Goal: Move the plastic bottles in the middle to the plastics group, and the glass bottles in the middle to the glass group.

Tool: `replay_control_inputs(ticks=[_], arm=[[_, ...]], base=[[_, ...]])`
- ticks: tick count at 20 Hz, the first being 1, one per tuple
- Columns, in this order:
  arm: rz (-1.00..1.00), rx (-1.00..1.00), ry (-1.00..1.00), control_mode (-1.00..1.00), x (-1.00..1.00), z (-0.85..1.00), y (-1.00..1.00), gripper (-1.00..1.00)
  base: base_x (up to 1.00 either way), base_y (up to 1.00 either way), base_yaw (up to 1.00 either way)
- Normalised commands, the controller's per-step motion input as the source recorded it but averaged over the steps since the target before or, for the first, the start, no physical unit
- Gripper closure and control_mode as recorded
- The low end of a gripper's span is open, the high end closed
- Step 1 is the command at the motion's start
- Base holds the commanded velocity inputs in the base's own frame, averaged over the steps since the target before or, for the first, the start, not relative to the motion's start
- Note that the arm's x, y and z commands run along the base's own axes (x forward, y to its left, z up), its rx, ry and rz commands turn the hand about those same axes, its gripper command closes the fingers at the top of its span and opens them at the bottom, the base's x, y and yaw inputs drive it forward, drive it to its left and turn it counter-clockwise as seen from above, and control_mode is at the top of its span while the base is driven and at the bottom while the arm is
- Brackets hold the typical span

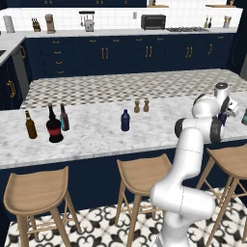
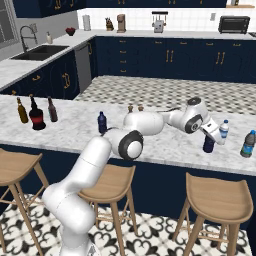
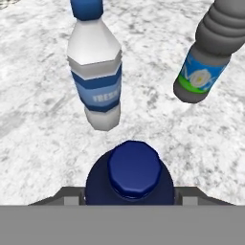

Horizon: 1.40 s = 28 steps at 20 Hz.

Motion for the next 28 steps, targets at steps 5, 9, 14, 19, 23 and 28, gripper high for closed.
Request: replay_control_inputs(ticks=[5,9,14,19,23,28], arm=[[0.00,0.00,0.00,-1.00,0.00,0.00,0.00,-1.00],[0.00,0.00,0.00,-1.00,-0.01,0.00,0.00,-1.00],[0.00,0.00,0.00,-1.00,0.00,0.00,0.07,-1.00],[0.00,-0.02,0.00,-1.00,-0.10,0.30,0.11,-1.00],[0.00,-0.01,-0.01,-1.00,-0.19,0.36,0.13,-1.00],[0.00,0.00,-0.03,-1.00,-0.26,0.42,0.24,-1.00]], base=[[0.00,0.00,0.00],[0.00,0.00,0.00],[0.00,0.00,0.00],[0.00,0.00,0.00],[0.00,0.00,0.00],[0.00,0.00,0.00]])
